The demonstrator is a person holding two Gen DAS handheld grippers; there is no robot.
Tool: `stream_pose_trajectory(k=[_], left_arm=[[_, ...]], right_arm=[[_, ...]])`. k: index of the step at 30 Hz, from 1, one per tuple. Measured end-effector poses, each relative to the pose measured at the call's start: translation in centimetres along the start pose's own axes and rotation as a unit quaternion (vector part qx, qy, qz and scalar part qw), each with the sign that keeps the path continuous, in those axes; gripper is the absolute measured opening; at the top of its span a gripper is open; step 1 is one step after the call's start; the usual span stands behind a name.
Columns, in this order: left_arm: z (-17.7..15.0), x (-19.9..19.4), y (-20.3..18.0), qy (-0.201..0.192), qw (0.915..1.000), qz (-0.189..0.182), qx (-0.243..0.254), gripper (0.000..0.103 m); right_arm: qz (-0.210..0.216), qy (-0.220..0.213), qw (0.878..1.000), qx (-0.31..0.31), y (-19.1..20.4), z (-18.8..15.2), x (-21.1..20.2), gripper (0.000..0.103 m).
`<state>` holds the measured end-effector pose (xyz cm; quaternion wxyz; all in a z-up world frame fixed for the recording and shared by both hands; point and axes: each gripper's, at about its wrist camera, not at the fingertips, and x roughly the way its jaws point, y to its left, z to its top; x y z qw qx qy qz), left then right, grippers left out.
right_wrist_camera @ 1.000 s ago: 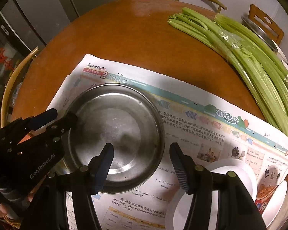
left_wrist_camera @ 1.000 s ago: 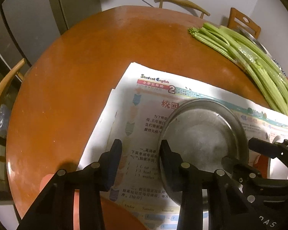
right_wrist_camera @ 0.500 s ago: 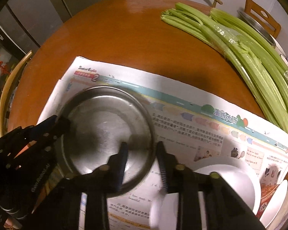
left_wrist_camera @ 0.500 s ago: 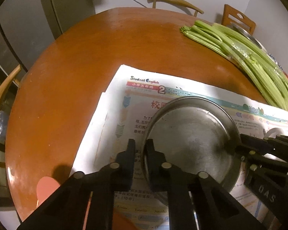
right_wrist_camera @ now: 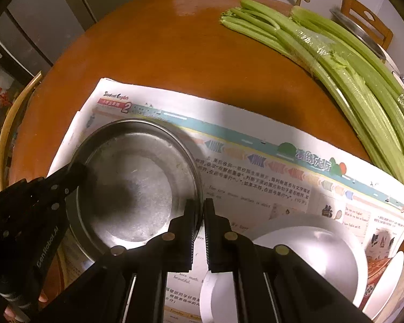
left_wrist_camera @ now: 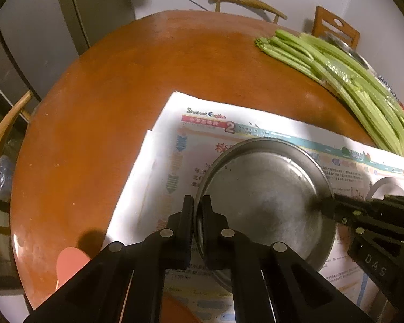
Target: Organize plates and bowls
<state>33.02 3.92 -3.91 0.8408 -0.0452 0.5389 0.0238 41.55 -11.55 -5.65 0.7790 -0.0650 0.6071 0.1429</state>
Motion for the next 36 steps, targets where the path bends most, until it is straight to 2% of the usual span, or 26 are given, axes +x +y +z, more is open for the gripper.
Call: stream_pose_trajectory(k=[8, 22, 36], left_arm=[[0.3, -1.4, 0.3, -0.013, 0.9999, 0.001, 0.0, 0.005], [-0.4, -2.7, 1.3, -0.016, 0.9996, -0.021, -0.011, 0.005], [-2.4, -7.0, 3.6, -0.045, 0.9983, -0.019, -0.031, 0.005]], right_arm=[[0.014, -0.004, 1.0, 0.001, 0.5, -0.2, -0.5, 0.007], [0.019, -0.02, 1.0, 0.005, 0.7, -0.4, -2.6, 0.007], [0.016, -0.049, 0.998, -0.018, 3.2, -2.1, -6.7, 0.007]])
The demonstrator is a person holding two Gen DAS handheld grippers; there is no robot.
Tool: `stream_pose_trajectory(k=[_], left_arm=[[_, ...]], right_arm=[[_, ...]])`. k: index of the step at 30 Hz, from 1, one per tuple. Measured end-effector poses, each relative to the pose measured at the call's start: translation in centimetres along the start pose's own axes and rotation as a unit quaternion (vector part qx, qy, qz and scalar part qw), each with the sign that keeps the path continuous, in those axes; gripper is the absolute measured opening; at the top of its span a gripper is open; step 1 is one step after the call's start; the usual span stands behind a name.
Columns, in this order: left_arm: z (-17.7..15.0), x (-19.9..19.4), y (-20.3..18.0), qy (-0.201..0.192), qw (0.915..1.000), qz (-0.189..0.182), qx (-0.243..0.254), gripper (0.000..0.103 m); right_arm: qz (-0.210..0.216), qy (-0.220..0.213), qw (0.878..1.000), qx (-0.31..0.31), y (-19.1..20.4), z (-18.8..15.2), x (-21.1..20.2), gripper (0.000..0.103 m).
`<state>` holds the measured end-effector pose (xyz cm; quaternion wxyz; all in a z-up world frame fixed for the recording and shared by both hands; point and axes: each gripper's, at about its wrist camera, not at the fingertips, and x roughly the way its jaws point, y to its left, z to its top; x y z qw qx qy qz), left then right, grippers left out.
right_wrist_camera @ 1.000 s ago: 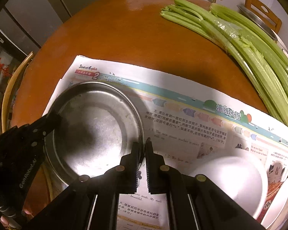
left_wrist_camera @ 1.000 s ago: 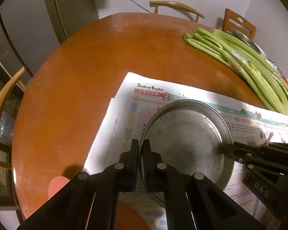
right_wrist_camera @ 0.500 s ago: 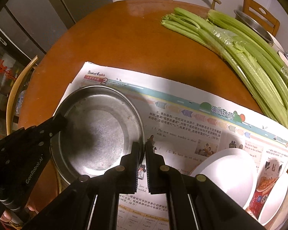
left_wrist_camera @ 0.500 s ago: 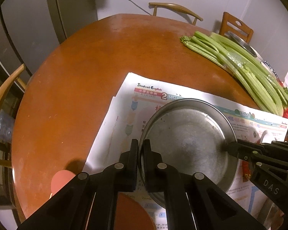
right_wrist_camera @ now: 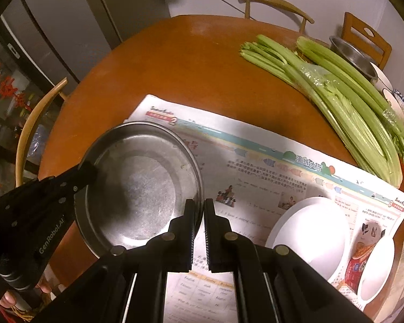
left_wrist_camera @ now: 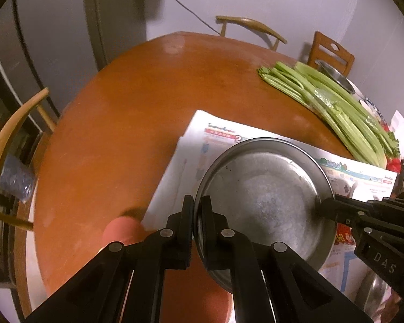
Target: Organize plates and bowls
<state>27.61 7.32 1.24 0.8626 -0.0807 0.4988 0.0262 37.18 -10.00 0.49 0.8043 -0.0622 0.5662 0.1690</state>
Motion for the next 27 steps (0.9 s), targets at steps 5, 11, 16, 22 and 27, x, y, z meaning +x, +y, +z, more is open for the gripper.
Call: stream_pose_trajectory(k=[5, 11, 16, 22, 27], left_arm=[[-1.5, -2.5, 1.1, -0.02, 0.9997, 0.01, -0.004, 0.006], [-3.0, -5.0, 2.9, -0.032, 0.9991, 0.023, -0.014, 0.006], [-4.5, -5.1, 5.4, -0.005, 0.9986, 0.038, -0.038, 0.007], [-6.3, -5.4, 7.4, 0.002, 0.9969, 0.054, -0.056, 0.007], [-7.0, -5.6, 7.7, 0.004, 0.9966, 0.059, -0.058, 0.007]], right_arm=[[0.007, -0.01, 1.0, -0.014, 1.7, -0.8, -1.0, 0.007], [0.022, -0.014, 0.999, -0.034, 3.9, -1.5, -1.7, 0.007], [0.037, -0.004, 0.998, -0.053, 6.0, -2.6, -1.4, 0.008], [0.043, 0.008, 0.996, -0.082, 8.9, -4.2, -1.0, 0.008], [0.043, 0.013, 0.994, -0.095, 10.2, -5.2, -0.7, 0.009]])
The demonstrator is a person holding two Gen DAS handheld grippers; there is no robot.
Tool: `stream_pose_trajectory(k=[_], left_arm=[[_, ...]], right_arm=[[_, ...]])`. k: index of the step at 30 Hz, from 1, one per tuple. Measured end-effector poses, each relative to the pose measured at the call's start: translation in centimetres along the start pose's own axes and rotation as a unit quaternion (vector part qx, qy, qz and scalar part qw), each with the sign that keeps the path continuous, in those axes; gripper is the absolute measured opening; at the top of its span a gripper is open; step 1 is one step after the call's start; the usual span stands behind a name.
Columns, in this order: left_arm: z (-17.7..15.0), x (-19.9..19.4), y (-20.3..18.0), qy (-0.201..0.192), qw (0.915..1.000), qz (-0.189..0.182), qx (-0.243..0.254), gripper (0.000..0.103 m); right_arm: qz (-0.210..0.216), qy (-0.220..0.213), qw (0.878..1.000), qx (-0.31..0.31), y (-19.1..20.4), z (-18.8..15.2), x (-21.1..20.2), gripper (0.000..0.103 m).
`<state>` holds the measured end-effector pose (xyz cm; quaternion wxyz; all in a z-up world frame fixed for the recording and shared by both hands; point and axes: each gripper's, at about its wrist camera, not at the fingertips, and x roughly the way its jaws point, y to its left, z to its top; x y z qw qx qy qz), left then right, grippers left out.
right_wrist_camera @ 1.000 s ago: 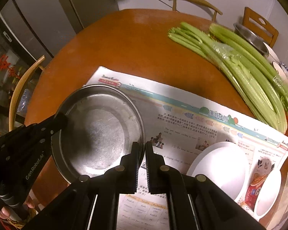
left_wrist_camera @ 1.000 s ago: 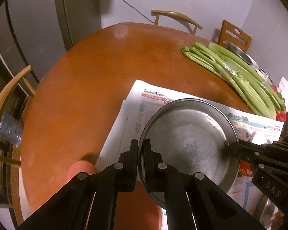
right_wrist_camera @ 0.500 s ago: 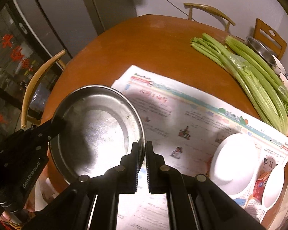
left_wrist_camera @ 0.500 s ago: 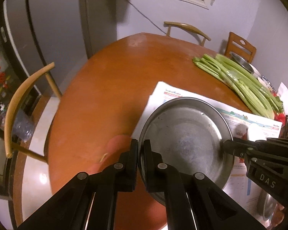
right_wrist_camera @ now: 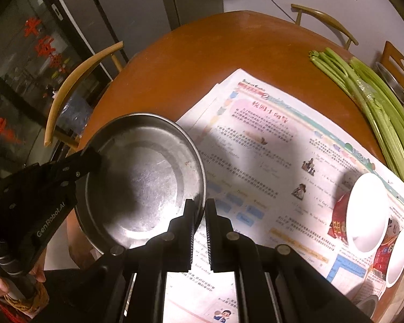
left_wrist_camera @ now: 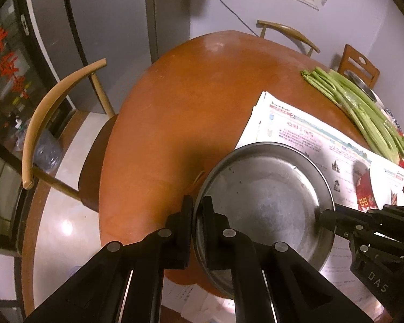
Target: Organize plates and bowls
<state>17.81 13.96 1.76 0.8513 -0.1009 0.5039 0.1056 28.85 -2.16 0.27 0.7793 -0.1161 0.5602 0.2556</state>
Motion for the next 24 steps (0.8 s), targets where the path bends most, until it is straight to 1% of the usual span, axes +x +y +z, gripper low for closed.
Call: stream_pose_trajectory(k=[2, 5, 8, 10, 13, 17, 18, 19, 20, 22, 23, 24], left_arm=[[-0.2, 0.2, 0.2, -0.004, 1.0, 0.003, -0.005, 0.007], [-0.6, 0.9, 0.2, 0.005, 0.9999, 0.003, -0.008, 0.007], [-1.1, 1.7, -0.3, 0.002, 0.9997, 0.025, 0.002, 0.008], [-1.2, 2.3, -0.4, 0.006, 0.9995, 0.032, 0.004, 0.008], [-1.2, 2.3, -0.3, 0.002, 0.9996, 0.03, 0.003, 0.008], [-1.1, 2.4, -0.1, 0.003, 0.9996, 0.028, -0.001, 0.008], [-1.2, 2.4, 0.0, 0.003, 0.9996, 0.028, -0.003, 0.01], [-1.2, 2.5, 0.1, 0.003, 0.9996, 0.028, -0.005, 0.017], [-1.1, 2.6, 0.2, 0.006, 0.9997, 0.023, -0.007, 0.02], [-0.9, 2.8, 0.3, 0.01, 0.9998, 0.005, -0.017, 0.032], [-0.9, 2.9, 0.3, 0.01, 0.9997, -0.002, -0.022, 0.036], [-0.9, 2.8, 0.1, 0.01, 0.9997, -0.009, -0.023, 0.044]], right_arm=[[-0.002, 0.003, 1.0, -0.002, 0.3, -0.3, 0.2, 0.009], [0.001, 0.01, 1.0, -0.003, 0.4, -0.6, 0.8, 0.01], [-0.003, 0.022, 1.0, 0.0, 0.5, -0.9, 1.8, 0.01], [-0.004, 0.026, 1.0, 0.003, 0.7, -1.0, 2.4, 0.01], [-0.009, 0.025, 1.0, 0.001, 1.0, -1.1, 2.9, 0.011], [-0.001, 0.019, 1.0, 0.018, 0.5, -0.9, 2.6, 0.011], [-0.004, 0.016, 1.0, 0.018, 0.7, -0.8, 2.6, 0.011], [-0.008, 0.015, 1.0, 0.014, 0.9, -0.8, 2.6, 0.011], [-0.009, 0.017, 1.0, 0.011, 1.0, -0.8, 2.8, 0.011], [-0.006, 0.022, 1.0, 0.009, 1.3, -0.9, 3.2, 0.011], [-0.009, 0.021, 1.0, 0.008, 1.4, -0.9, 3.3, 0.011], [-0.011, 0.018, 1.0, 0.007, 1.5, -0.8, 3.3, 0.012]])
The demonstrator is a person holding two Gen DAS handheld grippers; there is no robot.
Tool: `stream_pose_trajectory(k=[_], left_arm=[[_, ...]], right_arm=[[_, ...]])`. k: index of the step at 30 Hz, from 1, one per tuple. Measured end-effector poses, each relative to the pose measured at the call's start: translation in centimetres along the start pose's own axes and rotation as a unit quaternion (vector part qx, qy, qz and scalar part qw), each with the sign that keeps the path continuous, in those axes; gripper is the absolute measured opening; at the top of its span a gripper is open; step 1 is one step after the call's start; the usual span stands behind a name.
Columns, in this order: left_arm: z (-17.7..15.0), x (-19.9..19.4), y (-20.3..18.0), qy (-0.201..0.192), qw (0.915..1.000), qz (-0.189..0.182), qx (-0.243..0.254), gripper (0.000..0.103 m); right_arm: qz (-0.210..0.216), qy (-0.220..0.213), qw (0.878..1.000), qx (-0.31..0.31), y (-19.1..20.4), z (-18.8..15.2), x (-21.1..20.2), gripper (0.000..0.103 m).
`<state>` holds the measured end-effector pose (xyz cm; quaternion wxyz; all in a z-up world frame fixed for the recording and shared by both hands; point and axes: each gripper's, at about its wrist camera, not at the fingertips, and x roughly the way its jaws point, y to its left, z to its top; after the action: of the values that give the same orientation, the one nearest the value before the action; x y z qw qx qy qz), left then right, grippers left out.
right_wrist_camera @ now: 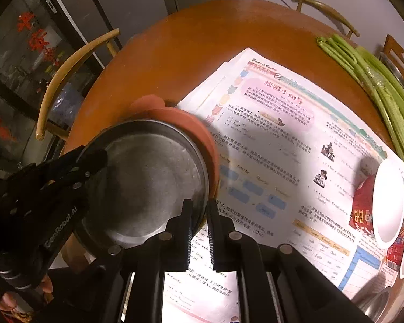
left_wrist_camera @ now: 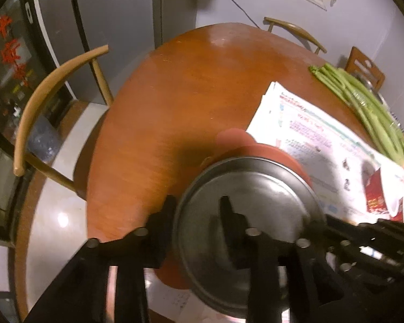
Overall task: Organize plates and bowls
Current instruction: 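Lower the grey tray onto the orange plate and open the left tool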
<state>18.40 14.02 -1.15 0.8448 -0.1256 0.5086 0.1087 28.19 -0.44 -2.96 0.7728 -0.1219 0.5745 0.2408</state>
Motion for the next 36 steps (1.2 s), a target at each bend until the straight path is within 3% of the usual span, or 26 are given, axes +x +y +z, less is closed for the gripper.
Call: stream_pose_trajectory(k=[1, 3, 7, 11, 16, 27, 36], left_arm=[[0.0, 0.0, -0.3, -0.001, 1.0, -0.003, 0.004, 0.051], [-0.1, -0.1, -0.9, -0.005, 0.9998, 0.003, 0.019, 0.057], [0.1, -0.2, -1.2, -0.009, 0.9997, 0.003, 0.021, 0.057], [0.4, -0.1, -0.8, -0.006, 0.9999, -0.007, 0.007, 0.06], [0.3, -0.4, -0.4, -0.007, 0.9999, -0.016, 0.0, 0.06], [0.5, -2.6, -0.4, -0.027, 0.9993, -0.024, 0.0, 0.061], [-0.1, -3.8, -0.9, -0.037, 0.9991, -0.02, 0.011, 0.062]], right_arm=[[-0.002, -0.002, 1.0, 0.0, 0.1, 0.0, 0.0, 0.012], [-0.002, -0.002, 1.0, -0.002, 0.2, 0.0, 0.1, 0.012], [-0.004, -0.004, 1.0, -0.004, 0.2, 0.1, 0.0, 0.012], [-0.033, -0.014, 0.999, -0.009, 0.3, 0.3, -0.2, 0.014], [-0.032, -0.015, 0.999, -0.009, 0.2, 0.3, -0.1, 0.038], [-0.033, -0.048, 0.998, -0.008, 0.4, 0.2, -2.3, 0.039], [-0.028, -0.07, 0.997, 0.027, -2.0, -0.8, -4.3, 0.039]])
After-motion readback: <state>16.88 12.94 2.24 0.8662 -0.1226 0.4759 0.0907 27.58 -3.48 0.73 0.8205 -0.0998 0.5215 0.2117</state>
